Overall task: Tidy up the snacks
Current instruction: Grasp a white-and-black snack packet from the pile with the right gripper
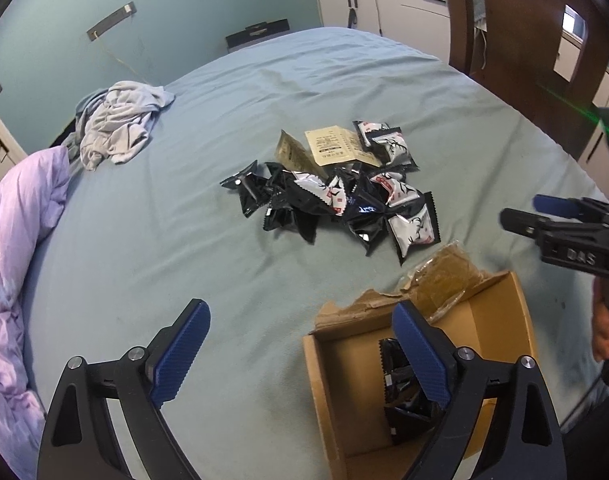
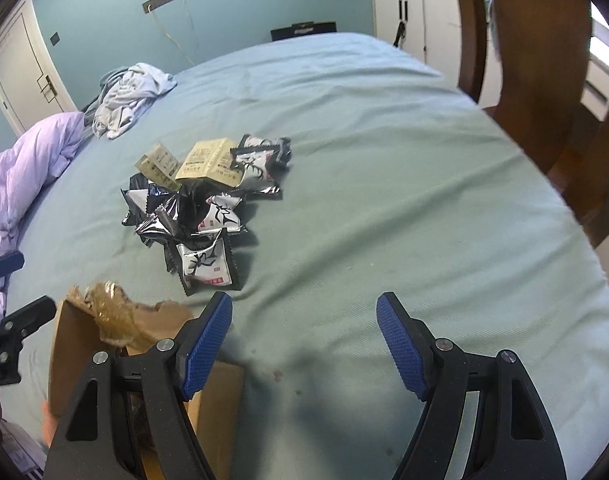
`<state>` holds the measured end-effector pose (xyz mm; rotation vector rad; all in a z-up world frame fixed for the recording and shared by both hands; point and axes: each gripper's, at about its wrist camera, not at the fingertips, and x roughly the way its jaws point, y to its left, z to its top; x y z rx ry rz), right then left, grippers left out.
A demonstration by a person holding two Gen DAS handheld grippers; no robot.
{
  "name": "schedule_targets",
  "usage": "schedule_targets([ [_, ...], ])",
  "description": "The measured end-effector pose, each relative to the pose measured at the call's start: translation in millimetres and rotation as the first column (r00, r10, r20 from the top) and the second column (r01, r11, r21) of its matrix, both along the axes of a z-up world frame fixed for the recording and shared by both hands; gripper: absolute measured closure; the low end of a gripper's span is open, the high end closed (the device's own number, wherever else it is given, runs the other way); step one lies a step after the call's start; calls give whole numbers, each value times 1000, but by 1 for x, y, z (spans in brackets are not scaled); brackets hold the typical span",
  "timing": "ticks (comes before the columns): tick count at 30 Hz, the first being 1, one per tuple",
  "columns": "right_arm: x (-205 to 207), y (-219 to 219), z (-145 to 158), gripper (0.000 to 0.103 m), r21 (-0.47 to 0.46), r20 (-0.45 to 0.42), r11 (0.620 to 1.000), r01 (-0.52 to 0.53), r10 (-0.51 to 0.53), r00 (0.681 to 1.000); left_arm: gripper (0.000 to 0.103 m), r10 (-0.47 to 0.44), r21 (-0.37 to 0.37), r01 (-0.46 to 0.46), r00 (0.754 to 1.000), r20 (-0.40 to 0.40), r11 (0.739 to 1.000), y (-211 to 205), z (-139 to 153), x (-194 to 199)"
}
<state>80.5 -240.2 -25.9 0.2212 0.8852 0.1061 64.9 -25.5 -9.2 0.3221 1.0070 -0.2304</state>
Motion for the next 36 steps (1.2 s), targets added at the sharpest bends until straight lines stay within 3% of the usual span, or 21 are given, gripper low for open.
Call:
schedule_targets([
  [7,47,-2,-14,29,134,-48,989,-55,62,997,9,-8,-25,8,1000,-9,1000,-1,2,2],
  [17,105,40,-22,29,111,-78,959,-260,270,960,8,-12,-52,10,999,-33,999,0,2,6],
  [22,129,51,-34,29,93,-127,951,-296,307,943,8,9,-74,-13,999,-51,997,5,-1,11],
  [23,133,49,-38,31,108,-134,948,-300,313,940,8,13,-78,-17,998,-55,997,6,-2,12],
  [25,136,47,-39,46,122,-140,946,-301,317,938,8,22,-88,-28,998,-64,996,8,-3,13],
  [29,134,43,-36,57,138,-139,943,-302,320,937,8,43,-125,-53,995,-85,991,12,-3,15],
  [31,129,42,-29,72,123,-114,950,-288,302,946,8,57,-121,-66,995,-76,990,14,-3,16],
  [36,101,26,2,73,162,-18,957,-241,247,969,8,80,-115,-86,995,-54,990,18,-1,14],
])
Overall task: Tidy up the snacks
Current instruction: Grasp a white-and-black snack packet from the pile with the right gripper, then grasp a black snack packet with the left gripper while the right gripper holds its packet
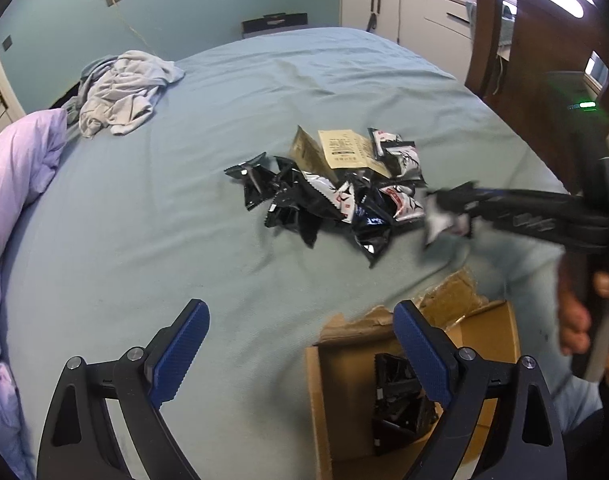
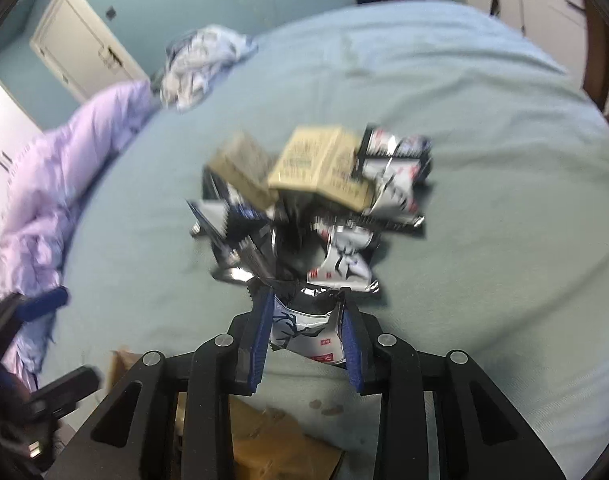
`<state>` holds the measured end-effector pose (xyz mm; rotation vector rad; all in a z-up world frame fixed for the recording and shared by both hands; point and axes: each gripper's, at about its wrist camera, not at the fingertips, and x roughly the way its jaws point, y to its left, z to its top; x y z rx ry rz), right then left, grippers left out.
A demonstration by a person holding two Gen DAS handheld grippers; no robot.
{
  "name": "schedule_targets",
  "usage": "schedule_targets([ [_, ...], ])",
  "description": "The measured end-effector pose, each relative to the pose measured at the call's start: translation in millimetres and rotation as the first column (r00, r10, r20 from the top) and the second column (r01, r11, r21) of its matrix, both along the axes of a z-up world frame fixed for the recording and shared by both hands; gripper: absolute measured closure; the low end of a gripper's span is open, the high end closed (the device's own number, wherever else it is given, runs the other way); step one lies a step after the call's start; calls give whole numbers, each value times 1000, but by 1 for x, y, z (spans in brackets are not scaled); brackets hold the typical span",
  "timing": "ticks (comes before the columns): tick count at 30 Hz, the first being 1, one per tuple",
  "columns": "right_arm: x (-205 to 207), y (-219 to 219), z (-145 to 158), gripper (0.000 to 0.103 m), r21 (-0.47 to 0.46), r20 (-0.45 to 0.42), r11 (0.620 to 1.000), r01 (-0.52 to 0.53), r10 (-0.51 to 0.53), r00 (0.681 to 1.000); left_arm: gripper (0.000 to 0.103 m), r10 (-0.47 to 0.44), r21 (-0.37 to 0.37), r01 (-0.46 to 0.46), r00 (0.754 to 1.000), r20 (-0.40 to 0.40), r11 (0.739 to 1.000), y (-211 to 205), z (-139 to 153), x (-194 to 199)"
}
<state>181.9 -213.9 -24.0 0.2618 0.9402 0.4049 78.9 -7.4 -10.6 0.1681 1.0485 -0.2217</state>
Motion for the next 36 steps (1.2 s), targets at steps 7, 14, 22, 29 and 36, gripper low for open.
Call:
schedule_targets([
  [7,-68,-42,43,73,80,102,985,152,-159,982,8,38,15,-38,998,51,999,8,3,2],
  [14,-158,-67,70,73,74,212,951,299,-308,927,8,10,28,-12,999,51,1000,7,6,8],
  [22,-228,-85,67,73,173,159,923,344,-371,915,8,-60,73,57,997,44,996,-13,-2,16],
  [29,-206,-87,54,73,119,128,920,373,-386,913,8,-123,97,120,992,22,988,-40,-22,54],
  [36,-166,-88,42,73,69,59,923,378,-382,922,9,-156,50,161,984,-89,986,-57,-49,93],
])
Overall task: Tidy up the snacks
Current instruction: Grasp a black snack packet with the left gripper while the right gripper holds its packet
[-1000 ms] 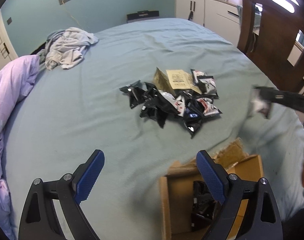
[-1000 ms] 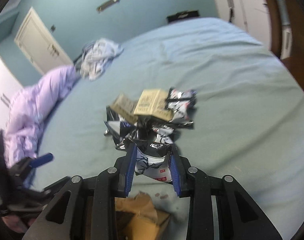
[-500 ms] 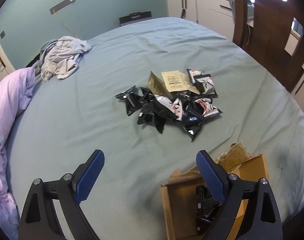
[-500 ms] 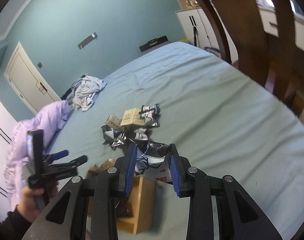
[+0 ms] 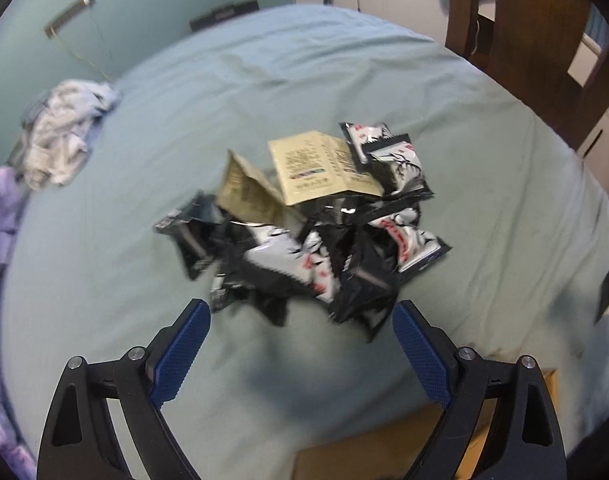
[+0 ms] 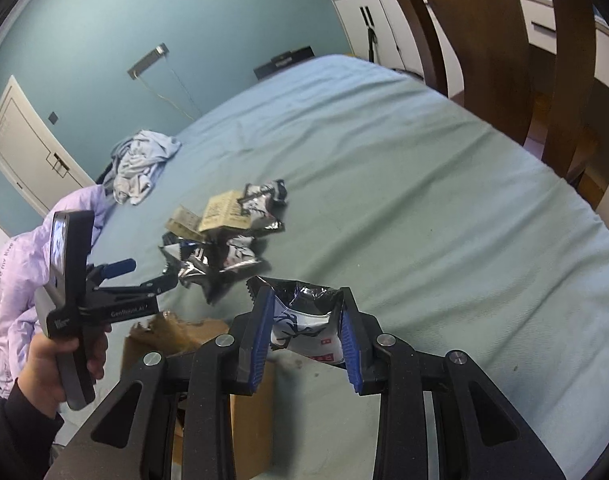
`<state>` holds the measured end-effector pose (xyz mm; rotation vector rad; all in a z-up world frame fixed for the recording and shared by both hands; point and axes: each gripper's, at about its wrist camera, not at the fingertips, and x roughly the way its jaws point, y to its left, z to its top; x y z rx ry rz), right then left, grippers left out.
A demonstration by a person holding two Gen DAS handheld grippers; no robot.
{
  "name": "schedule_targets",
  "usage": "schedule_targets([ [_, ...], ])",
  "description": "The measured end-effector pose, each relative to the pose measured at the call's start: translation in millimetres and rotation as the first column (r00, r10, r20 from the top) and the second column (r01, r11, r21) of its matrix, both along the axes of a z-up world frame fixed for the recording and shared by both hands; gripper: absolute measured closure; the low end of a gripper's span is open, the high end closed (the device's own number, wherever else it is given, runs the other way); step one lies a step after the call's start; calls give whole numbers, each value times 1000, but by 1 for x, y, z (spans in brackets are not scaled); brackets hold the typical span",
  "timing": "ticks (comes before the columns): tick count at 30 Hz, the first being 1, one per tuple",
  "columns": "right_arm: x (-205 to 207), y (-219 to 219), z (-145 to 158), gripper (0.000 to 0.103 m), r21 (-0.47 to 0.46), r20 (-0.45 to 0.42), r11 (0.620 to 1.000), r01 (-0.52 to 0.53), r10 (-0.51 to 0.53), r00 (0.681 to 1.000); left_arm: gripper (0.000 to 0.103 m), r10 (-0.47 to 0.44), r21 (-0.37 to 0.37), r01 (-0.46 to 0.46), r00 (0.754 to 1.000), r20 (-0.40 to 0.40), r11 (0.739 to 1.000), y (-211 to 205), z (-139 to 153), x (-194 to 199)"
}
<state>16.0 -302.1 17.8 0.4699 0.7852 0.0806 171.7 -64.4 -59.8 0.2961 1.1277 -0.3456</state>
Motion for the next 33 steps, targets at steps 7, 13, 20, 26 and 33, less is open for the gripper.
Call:
schedule_targets([
  [7,13,-1,-4,73,-6,-18,1000,-28,28,999,52,0,-60,-8,992,-128,998,-16,-15,8],
  [13,19,-1,-9,73,-12,-26,999,-32,32,999,103,3,-79,-19,980,-198,997,-18,-29,2],
  [20,20,0,-9,73,-27,-10,1000,-2,2,1000,103,23,-164,-47,989,-144,985,-11,-2,-9],
  [26,15,-1,-11,73,-20,-13,1000,19,-20,1000,57,11,-144,-24,996,-88,989,-10,9,-20],
  [33,17,5,-10,73,-39,-19,999,16,-17,1000,19,55,-133,-73,989,-136,988,-15,-9,8],
])
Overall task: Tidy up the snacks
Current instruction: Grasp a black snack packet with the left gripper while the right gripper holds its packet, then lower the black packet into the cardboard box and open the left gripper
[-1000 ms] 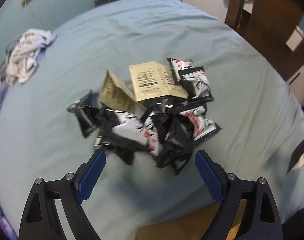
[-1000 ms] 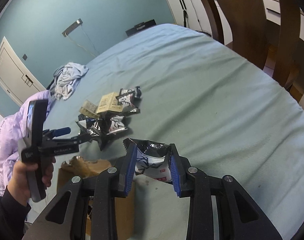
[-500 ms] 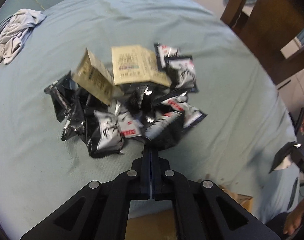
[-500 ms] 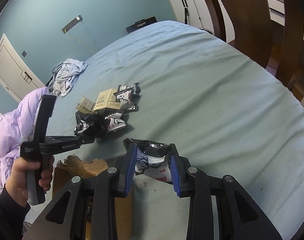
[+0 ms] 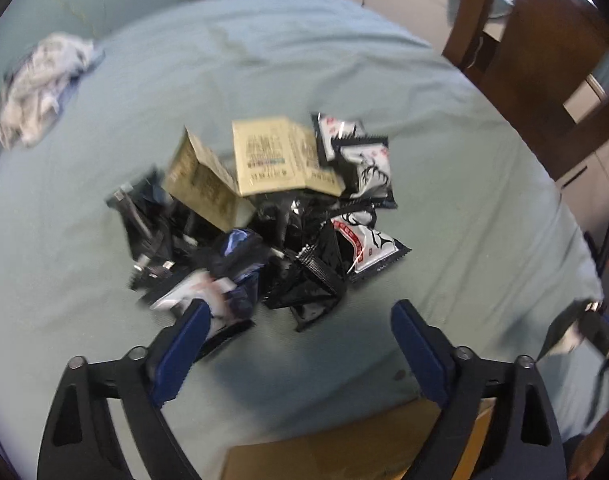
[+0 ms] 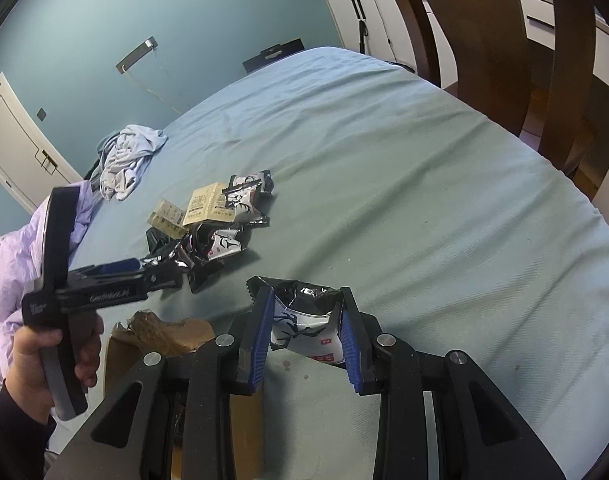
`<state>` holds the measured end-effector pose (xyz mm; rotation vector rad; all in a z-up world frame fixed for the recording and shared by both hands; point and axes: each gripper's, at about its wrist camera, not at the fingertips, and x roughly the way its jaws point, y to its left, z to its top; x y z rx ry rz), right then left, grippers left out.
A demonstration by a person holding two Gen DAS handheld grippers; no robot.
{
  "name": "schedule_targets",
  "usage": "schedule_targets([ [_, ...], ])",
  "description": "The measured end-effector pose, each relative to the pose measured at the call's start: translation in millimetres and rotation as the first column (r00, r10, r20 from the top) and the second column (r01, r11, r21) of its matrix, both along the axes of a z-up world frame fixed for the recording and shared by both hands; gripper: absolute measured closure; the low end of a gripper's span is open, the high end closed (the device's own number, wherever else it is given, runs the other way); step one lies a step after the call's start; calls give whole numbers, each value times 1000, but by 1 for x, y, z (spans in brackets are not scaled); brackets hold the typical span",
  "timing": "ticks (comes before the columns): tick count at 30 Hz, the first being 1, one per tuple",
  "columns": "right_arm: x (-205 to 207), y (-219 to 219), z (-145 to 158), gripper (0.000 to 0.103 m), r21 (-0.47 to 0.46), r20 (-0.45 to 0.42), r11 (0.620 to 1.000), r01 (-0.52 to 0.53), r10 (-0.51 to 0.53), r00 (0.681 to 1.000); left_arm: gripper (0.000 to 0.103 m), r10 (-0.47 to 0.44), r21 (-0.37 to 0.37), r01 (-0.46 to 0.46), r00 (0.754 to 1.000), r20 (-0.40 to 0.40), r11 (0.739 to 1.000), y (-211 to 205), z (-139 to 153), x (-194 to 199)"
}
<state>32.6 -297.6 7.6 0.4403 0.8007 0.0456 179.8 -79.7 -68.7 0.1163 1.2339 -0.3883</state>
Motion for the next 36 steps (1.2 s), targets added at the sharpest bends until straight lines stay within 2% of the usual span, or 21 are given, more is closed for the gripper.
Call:
schedule_targets([
  [2,4,1,-2,73,-10,-9,1000,-5,5,1000,41,20,-13,-21,998,-60,1000,-4,-12,9],
  [6,13,3,-7,73,-26,-28,1000,-16,15,999,46,17,47,-14,997,-75,999,-19,-29,20],
  [7,15,3,-8,73,-28,-31,999,-18,17,999,54,10,73,-6,998,-62,997,-22,-31,22],
  [8,16,3,-8,73,-29,-33,999,-18,17,999,55,5,77,-1,998,-59,997,-24,-31,22],
  [9,18,3,-9,73,-31,-36,999,-19,18,999,62,0,67,4,998,-58,998,-25,-31,23],
  [13,23,1,-14,73,-29,-51,999,-17,15,999,63,10,44,-7,998,-64,999,-25,-29,20],
  [16,22,-1,-14,73,-27,-49,1000,-9,7,999,63,18,45,-16,999,-38,999,-20,-18,9],
  [21,13,-4,-11,73,-30,-12,999,12,-12,1000,63,40,17,-40,999,29,999,0,22,-18],
  [24,1,-3,-9,73,-37,8,999,28,-28,1000,63,40,-43,-37,995,92,998,17,54,-46],
  [27,-14,-2,-5,73,-28,31,999,47,-46,998,63,50,-68,-38,982,180,997,37,84,-78],
  [29,-24,-2,-2,73,-4,46,998,57,-56,997,63,54,-96,-36,979,196,995,50,99,-89],
  [32,-38,1,2,73,9,69,998,60,-60,996,63,60,-131,-35,980,189,991,69,109,-111],
  [36,-52,17,6,73,-24,96,999,32,-29,995,62,25,-101,-6,980,197,995,80,104,-137],
])
